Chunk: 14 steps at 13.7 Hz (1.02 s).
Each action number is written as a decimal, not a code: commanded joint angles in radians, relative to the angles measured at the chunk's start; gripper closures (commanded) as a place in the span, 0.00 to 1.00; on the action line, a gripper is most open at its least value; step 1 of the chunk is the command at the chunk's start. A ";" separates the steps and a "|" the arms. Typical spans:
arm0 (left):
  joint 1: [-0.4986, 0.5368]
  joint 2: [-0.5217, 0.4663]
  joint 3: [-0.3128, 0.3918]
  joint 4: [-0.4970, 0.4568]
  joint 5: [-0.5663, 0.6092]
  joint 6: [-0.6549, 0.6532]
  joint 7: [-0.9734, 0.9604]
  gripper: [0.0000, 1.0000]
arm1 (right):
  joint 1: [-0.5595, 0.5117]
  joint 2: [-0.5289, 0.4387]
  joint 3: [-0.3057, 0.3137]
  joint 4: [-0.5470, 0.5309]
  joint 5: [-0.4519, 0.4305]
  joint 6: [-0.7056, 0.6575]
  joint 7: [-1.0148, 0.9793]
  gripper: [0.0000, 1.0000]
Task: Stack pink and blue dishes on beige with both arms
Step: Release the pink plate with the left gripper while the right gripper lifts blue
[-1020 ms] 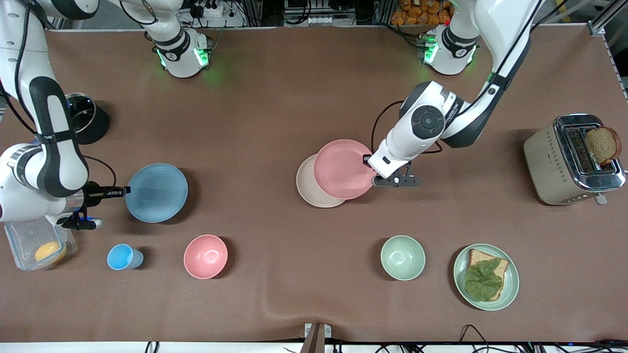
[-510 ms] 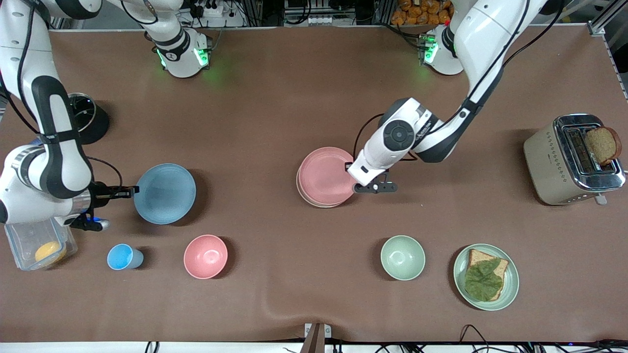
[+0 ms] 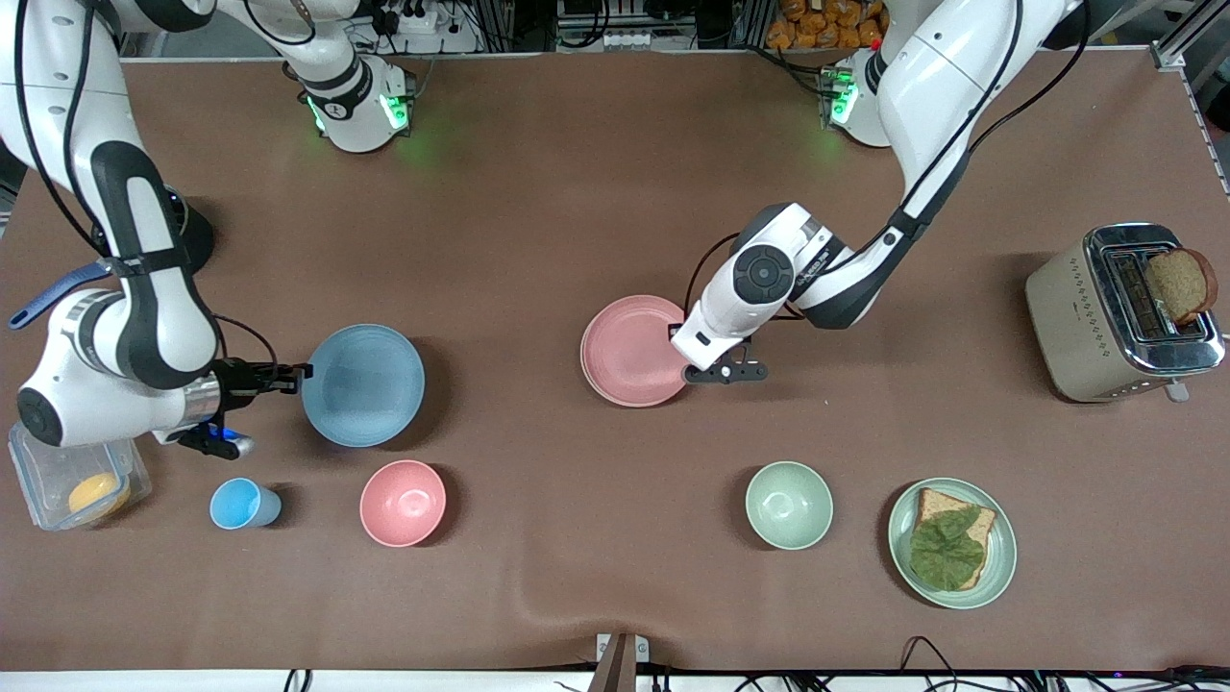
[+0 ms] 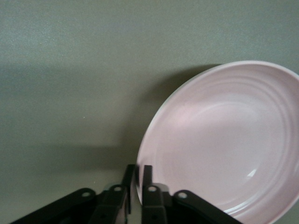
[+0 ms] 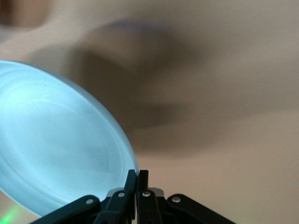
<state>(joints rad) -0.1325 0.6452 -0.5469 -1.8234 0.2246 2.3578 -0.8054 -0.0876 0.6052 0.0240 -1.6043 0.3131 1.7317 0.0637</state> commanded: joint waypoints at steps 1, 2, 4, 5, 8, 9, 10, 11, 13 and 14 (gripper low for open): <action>-0.025 0.008 0.018 0.039 0.051 -0.002 -0.060 0.00 | 0.058 -0.021 -0.004 -0.005 0.076 -0.015 0.105 1.00; -0.024 0.002 0.018 0.055 0.059 -0.008 -0.058 0.00 | 0.081 -0.021 -0.004 -0.005 0.092 -0.012 0.143 1.00; 0.002 -0.047 0.024 0.062 0.061 -0.025 -0.052 0.00 | 0.126 -0.019 -0.004 -0.006 0.136 -0.007 0.204 1.00; 0.036 -0.099 0.038 0.064 0.070 -0.055 -0.046 0.00 | 0.152 -0.019 -0.004 -0.009 0.142 -0.006 0.215 1.00; 0.169 -0.214 0.035 0.073 0.073 -0.124 0.101 0.00 | 0.224 -0.021 -0.004 -0.016 0.149 -0.004 0.287 1.00; 0.197 -0.251 0.035 0.072 0.071 -0.127 0.127 0.00 | 0.241 -0.021 -0.004 -0.025 0.173 0.005 0.295 1.00; 0.223 -0.292 0.035 0.073 0.071 -0.158 0.132 0.00 | 0.261 -0.024 -0.004 -0.041 0.216 0.012 0.295 1.00; 0.241 -0.327 0.033 0.081 0.071 -0.193 0.135 0.00 | 0.270 -0.036 -0.004 -0.049 0.245 0.011 0.295 1.00; 0.243 -0.369 0.032 0.148 0.061 -0.334 0.140 0.00 | 0.322 -0.058 -0.006 -0.054 0.248 0.019 0.368 1.00; 0.241 -0.363 0.032 0.212 0.062 -0.436 0.187 0.00 | 0.360 -0.062 -0.006 -0.054 0.250 0.043 0.420 1.00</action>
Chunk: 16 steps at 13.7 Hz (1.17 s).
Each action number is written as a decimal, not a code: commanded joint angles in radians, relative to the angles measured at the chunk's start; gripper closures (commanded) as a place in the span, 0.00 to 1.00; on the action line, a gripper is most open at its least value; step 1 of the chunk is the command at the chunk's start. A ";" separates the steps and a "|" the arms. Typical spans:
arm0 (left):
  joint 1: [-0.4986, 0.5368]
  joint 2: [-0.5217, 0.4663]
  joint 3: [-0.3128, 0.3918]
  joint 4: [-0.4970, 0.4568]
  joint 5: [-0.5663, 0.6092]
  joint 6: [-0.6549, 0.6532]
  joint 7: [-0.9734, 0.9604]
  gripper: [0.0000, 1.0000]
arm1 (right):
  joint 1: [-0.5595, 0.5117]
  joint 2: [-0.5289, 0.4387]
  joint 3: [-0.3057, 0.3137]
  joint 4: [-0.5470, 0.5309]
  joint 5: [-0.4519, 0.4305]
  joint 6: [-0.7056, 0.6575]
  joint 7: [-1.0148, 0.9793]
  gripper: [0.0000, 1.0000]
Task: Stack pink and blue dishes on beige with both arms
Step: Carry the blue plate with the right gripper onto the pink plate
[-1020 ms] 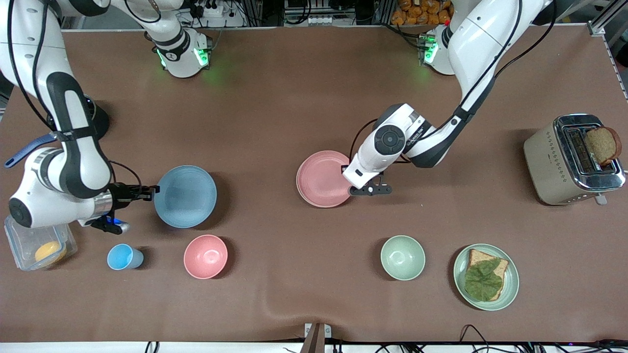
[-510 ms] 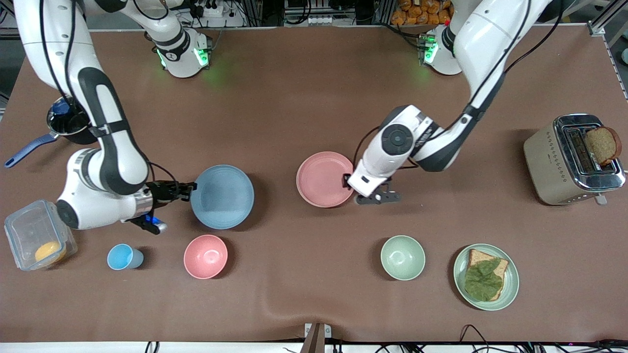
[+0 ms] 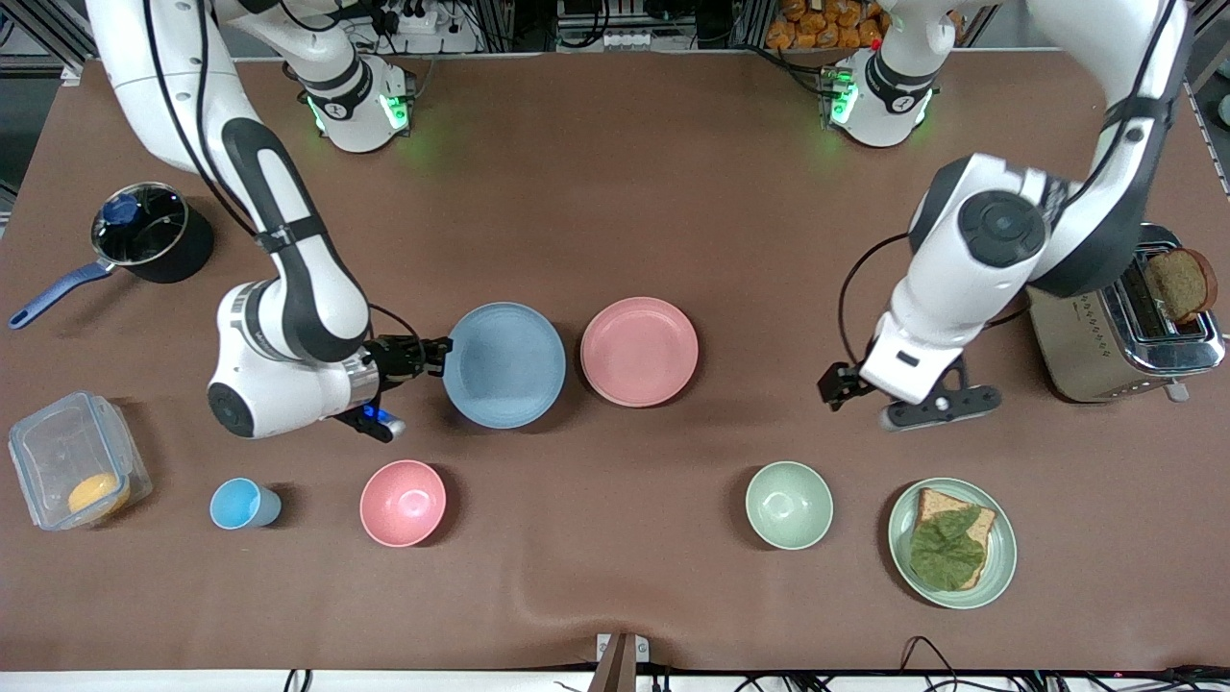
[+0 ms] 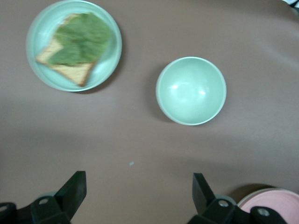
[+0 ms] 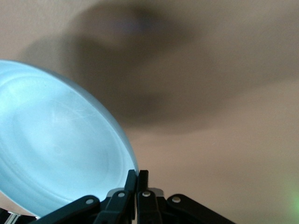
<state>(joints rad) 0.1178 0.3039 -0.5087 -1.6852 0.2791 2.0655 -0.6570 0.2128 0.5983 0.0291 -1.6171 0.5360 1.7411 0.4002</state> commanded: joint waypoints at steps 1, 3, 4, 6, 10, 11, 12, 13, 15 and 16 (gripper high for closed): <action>-0.006 -0.019 -0.005 0.126 0.003 -0.203 0.095 0.00 | 0.104 -0.057 -0.011 -0.043 0.027 0.069 0.138 1.00; 0.025 -0.038 -0.008 0.148 -0.001 -0.252 0.120 0.00 | 0.178 -0.055 -0.011 -0.044 0.027 0.127 0.251 1.00; 0.042 -0.066 -0.010 0.150 -0.023 -0.278 0.122 0.00 | 0.209 -0.057 -0.011 -0.058 0.027 0.156 0.293 1.00; 0.077 -0.123 -0.007 0.148 -0.086 -0.310 0.157 0.00 | 0.269 -0.052 -0.009 -0.081 0.028 0.248 0.369 1.00; 0.131 -0.146 -0.002 0.197 -0.103 -0.392 0.290 0.00 | 0.362 -0.045 -0.009 -0.105 0.054 0.363 0.491 1.00; 0.132 -0.152 0.007 0.203 -0.115 -0.406 0.340 0.00 | 0.375 -0.043 -0.009 -0.118 0.073 0.402 0.494 1.00; 0.119 -0.158 0.051 0.208 -0.129 -0.424 0.359 0.00 | 0.387 -0.040 -0.009 -0.122 0.094 0.420 0.494 1.00; 0.085 -0.170 0.109 0.208 -0.146 -0.435 0.362 0.00 | 0.402 -0.038 -0.011 -0.122 0.107 0.429 0.496 1.00; -0.027 -0.202 0.266 0.206 -0.167 -0.459 0.414 0.00 | 0.405 -0.032 -0.009 -0.122 0.113 0.448 0.506 1.00; -0.076 -0.213 0.341 0.203 -0.182 -0.464 0.463 0.00 | 0.407 -0.032 -0.009 -0.121 0.113 0.449 0.514 1.00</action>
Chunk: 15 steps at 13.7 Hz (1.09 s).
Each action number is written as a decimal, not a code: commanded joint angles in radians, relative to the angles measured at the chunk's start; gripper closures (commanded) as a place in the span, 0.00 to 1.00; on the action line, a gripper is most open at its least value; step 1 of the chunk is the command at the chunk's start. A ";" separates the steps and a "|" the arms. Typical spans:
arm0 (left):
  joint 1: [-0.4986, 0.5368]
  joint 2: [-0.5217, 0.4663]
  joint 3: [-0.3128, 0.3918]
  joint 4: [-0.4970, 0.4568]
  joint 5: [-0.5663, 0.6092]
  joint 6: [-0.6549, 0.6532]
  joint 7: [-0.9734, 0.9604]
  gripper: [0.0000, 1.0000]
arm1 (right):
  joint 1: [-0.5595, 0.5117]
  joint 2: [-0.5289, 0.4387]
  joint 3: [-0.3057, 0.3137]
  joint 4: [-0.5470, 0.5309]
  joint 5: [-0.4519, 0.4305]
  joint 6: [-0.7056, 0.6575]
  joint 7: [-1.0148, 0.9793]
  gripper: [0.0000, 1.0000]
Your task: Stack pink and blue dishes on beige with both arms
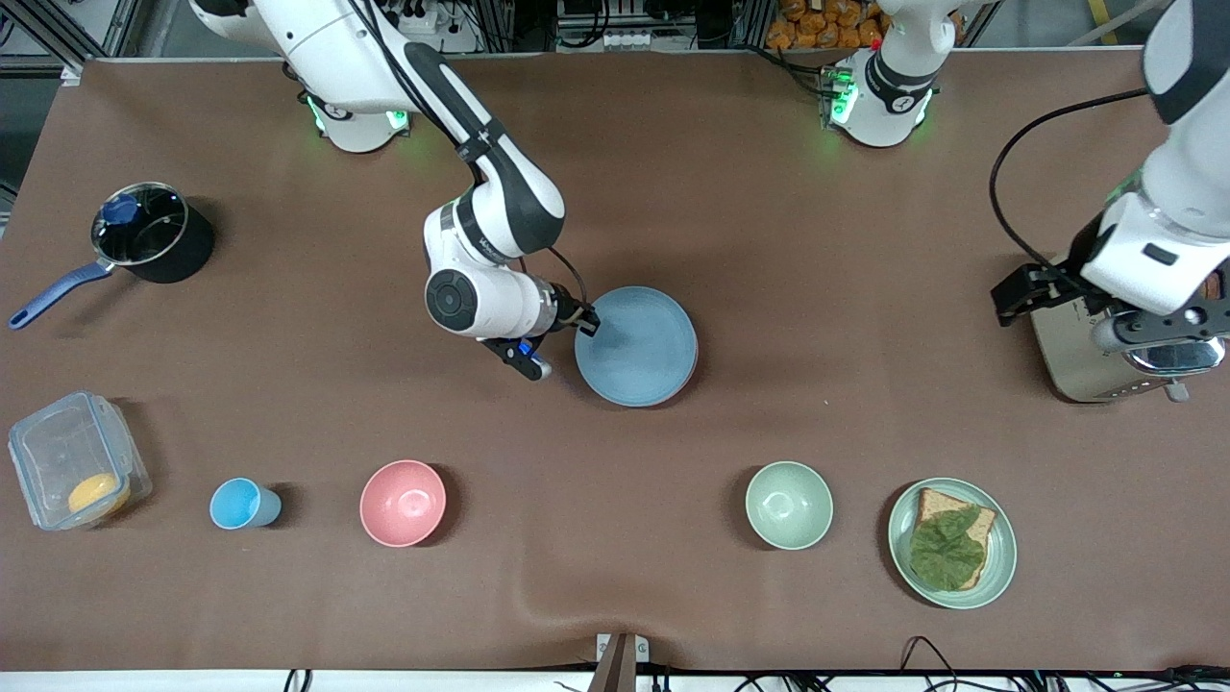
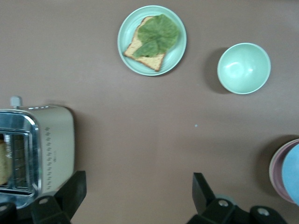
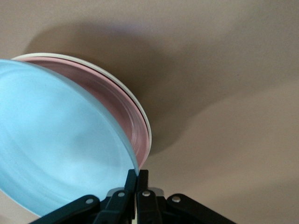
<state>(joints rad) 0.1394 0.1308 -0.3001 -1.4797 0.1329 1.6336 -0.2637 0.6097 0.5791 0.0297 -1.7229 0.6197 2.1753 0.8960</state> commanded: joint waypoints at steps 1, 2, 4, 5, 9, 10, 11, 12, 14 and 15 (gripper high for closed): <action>-0.125 -0.051 0.191 -0.005 -0.065 -0.043 0.105 0.00 | 0.012 -0.013 -0.011 -0.015 0.029 0.012 0.030 0.98; -0.130 -0.066 0.214 -0.011 -0.109 -0.064 0.110 0.00 | 0.007 -0.013 -0.010 -0.015 0.029 0.011 0.053 0.44; -0.127 -0.063 0.219 -0.007 -0.136 -0.083 0.104 0.00 | 0.005 -0.015 -0.013 -0.007 0.029 0.011 0.131 0.00; -0.124 -0.062 0.219 -0.008 -0.136 -0.081 0.110 0.00 | -0.004 -0.025 -0.013 -0.006 0.026 0.003 0.126 0.00; -0.123 -0.063 0.219 -0.011 -0.133 -0.084 0.110 0.00 | -0.097 -0.094 -0.063 0.023 -0.069 -0.193 -0.007 0.00; -0.124 -0.063 0.217 -0.010 -0.133 -0.084 0.109 0.00 | -0.158 -0.108 -0.066 0.051 -0.092 -0.301 -0.102 0.00; -0.123 -0.063 0.217 -0.008 -0.131 -0.084 0.110 0.00 | -0.222 -0.123 -0.067 0.081 -0.109 -0.389 -0.202 0.00; -0.123 -0.063 0.217 -0.008 -0.133 -0.084 0.112 0.00 | -0.287 -0.139 -0.067 0.104 -0.133 -0.447 -0.292 0.00; -0.123 -0.063 0.217 -0.010 -0.131 -0.084 0.112 0.00 | -0.390 -0.154 -0.067 0.156 -0.220 -0.541 -0.481 0.00; -0.123 -0.062 0.217 -0.011 -0.131 -0.084 0.110 0.00 | -0.428 -0.165 -0.067 0.179 -0.280 -0.567 -0.579 0.00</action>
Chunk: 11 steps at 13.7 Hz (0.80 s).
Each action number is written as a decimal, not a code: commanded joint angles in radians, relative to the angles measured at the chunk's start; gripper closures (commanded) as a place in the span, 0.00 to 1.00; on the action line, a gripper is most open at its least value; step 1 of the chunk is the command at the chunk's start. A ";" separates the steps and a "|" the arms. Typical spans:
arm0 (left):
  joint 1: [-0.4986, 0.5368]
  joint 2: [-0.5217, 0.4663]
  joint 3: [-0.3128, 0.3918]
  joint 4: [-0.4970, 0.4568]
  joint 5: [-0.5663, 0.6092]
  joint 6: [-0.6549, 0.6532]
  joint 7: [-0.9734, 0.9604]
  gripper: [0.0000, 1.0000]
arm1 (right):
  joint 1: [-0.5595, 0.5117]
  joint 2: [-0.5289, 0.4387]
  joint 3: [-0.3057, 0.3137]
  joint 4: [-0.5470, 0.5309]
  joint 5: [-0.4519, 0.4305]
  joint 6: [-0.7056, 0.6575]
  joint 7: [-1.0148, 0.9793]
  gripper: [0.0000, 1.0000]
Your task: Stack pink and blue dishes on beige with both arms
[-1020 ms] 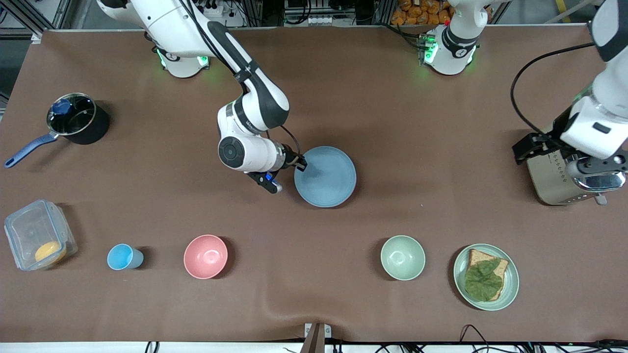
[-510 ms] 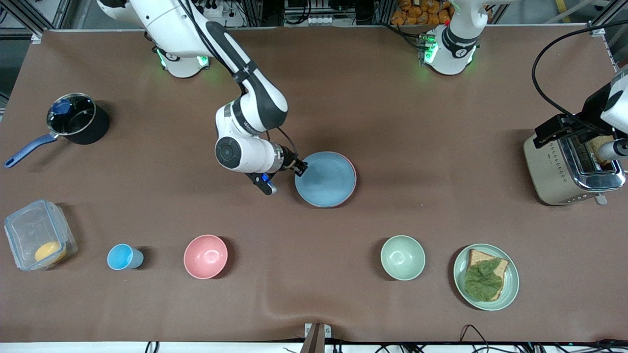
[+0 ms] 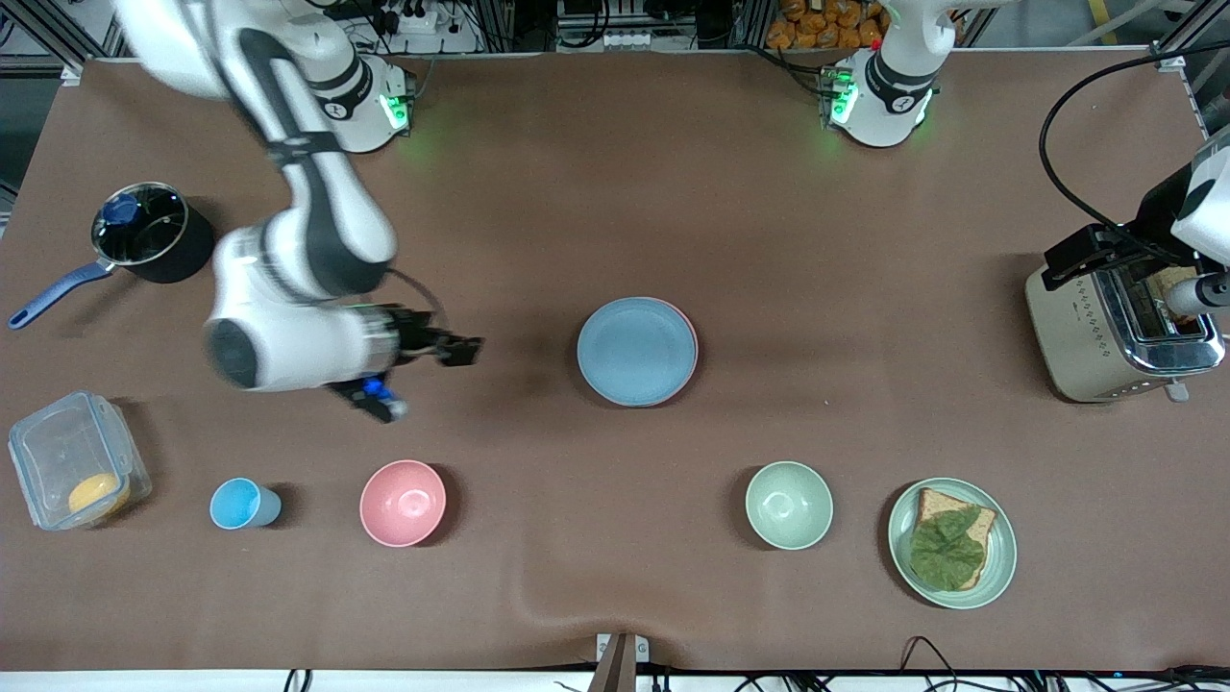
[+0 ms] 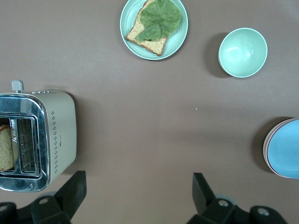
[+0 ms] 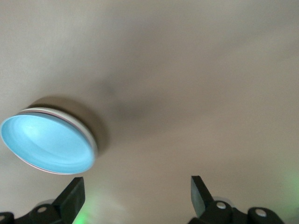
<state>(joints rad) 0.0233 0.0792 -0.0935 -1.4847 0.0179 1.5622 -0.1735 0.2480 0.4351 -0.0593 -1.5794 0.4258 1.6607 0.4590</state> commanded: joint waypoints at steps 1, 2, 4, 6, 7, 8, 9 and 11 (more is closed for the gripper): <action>-0.008 -0.007 0.011 -0.002 -0.016 -0.013 0.020 0.00 | -0.096 -0.041 0.023 0.045 -0.143 -0.058 -0.220 0.00; -0.008 -0.006 0.011 0.001 -0.016 -0.013 0.020 0.00 | -0.114 -0.065 0.023 0.048 -0.192 -0.056 -0.282 0.00; -0.008 -0.006 0.011 0.003 -0.018 -0.011 0.020 0.00 | -0.122 -0.132 0.023 0.044 -0.295 -0.061 -0.309 0.00; -0.011 0.010 0.009 0.006 -0.024 -0.011 0.022 0.00 | -0.122 -0.208 0.024 0.029 -0.372 -0.096 -0.313 0.00; -0.017 0.011 0.009 0.009 -0.023 -0.008 0.020 0.00 | -0.122 -0.235 0.024 0.029 -0.375 -0.117 -0.316 0.00; -0.017 0.013 0.009 0.007 -0.023 -0.007 0.020 0.00 | -0.124 -0.254 0.023 0.029 -0.381 -0.134 -0.345 0.00; -0.016 0.011 0.009 0.007 -0.023 -0.008 0.020 0.00 | -0.130 -0.271 0.023 0.035 -0.383 -0.150 -0.376 0.00; -0.006 0.011 0.009 0.007 -0.021 -0.008 0.022 0.00 | -0.142 -0.318 0.021 0.038 -0.381 -0.162 -0.384 0.00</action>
<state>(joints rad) 0.0141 0.0898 -0.0930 -1.4865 0.0178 1.5622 -0.1734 0.1257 0.1735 -0.0471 -1.5161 0.0649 1.5057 0.1017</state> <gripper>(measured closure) 0.000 0.000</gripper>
